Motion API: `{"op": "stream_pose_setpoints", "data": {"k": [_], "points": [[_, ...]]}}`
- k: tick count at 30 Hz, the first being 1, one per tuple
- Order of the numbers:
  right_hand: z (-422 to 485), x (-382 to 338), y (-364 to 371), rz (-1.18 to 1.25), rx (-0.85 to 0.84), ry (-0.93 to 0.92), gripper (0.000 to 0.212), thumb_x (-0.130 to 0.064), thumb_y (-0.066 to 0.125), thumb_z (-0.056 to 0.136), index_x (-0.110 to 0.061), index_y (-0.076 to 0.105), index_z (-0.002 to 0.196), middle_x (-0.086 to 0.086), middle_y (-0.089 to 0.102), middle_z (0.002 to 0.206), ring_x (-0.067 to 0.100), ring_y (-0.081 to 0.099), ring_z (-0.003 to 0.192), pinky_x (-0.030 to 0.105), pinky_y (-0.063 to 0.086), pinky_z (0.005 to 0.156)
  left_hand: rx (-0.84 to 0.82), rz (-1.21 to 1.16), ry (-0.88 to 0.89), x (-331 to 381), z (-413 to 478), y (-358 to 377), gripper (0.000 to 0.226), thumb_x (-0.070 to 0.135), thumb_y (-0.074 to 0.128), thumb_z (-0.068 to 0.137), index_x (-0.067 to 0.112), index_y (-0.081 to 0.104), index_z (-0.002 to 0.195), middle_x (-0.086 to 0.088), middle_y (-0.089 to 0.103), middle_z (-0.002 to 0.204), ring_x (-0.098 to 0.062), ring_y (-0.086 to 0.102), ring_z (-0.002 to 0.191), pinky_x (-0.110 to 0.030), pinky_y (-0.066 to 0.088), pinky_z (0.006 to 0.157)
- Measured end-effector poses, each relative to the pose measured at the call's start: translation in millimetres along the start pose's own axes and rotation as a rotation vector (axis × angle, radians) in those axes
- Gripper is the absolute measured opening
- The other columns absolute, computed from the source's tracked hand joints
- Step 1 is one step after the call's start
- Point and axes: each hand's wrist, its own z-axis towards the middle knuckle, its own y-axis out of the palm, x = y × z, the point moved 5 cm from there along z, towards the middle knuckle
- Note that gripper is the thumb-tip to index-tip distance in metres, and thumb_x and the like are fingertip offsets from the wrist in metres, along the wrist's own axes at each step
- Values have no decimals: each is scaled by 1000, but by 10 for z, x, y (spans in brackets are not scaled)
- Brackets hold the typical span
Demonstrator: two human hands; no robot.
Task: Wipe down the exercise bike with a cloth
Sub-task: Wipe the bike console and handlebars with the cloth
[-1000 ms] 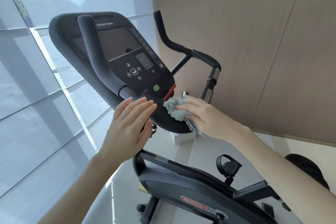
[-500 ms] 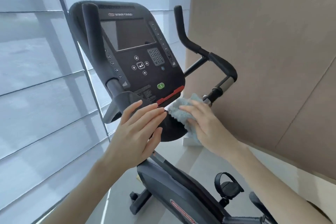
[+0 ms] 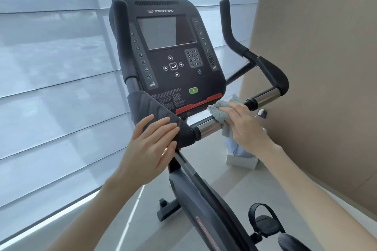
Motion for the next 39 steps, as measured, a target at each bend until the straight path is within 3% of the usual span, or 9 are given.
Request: {"op": "stream_pose_setpoints", "data": {"k": [3,7,10,13,17,21,26,32,39], "points": [[88,95,-82,61,36,-2,32,-8,43,90,4,58,116,21,56,120,39,48,114,25,23,105,-7,16,-8,9,0,-11,34,22,43,97,6,69,112,-4,68,117,-23,57,119,-49,34,108],[224,-265,-178,258,47,-135,29,-13,40,95,-6,55,118,5,55,117,20,45,111,21,27,104,4,25,-15,-2,-6,-39,34,22,43,97,5,69,112,-5,68,117,-24,57,120,-48,33,109],[398,-562,-13,279,-219,-155,19,-12,42,97,-8,57,107,2,55,107,18,48,100,29,36,96,28,21,-5,-27,22,-58,33,20,44,96,5,70,110,-6,68,115,-24,59,117,-47,33,109],[525,-584,132,200,-540,-71,18,-18,41,98,-16,52,83,0,54,88,14,49,82,34,40,77,64,7,0,-57,45,-87,33,20,43,96,5,71,108,-6,69,113,-24,60,115,-48,35,107],[565,-433,139,151,-624,-53,21,-22,42,97,-20,49,77,-7,51,81,8,47,77,27,38,70,62,3,3,-102,53,-77,32,20,46,95,6,71,107,-5,69,113,-24,60,116,-48,35,107],[571,-96,50,64,-558,8,25,-20,43,98,-20,45,72,-6,48,77,8,43,72,29,31,65,55,-6,10,-124,77,-56,33,21,44,96,7,72,107,-4,70,112,-23,60,115,-47,34,108],[522,188,-29,0,-456,111,18,-18,42,98,-7,57,97,6,56,97,23,51,95,38,40,88,45,-21,28,-110,98,-34,33,21,45,95,7,72,108,-4,69,113,-23,59,116,-45,33,109],[130,-369,-80,145,163,-74,30,-18,49,94,-7,59,119,11,56,123,22,44,120,26,28,107,38,-48,52,-69,69,11,32,21,45,96,7,71,110,-4,68,115,-23,58,117,-44,32,110],[-176,-414,381,115,326,-37,36,-26,45,96,-3,61,118,16,55,127,35,46,123,46,36,107,61,-62,84,34,27,24,32,21,45,96,5,70,110,-7,67,115,-25,58,116,-47,36,107]]}}
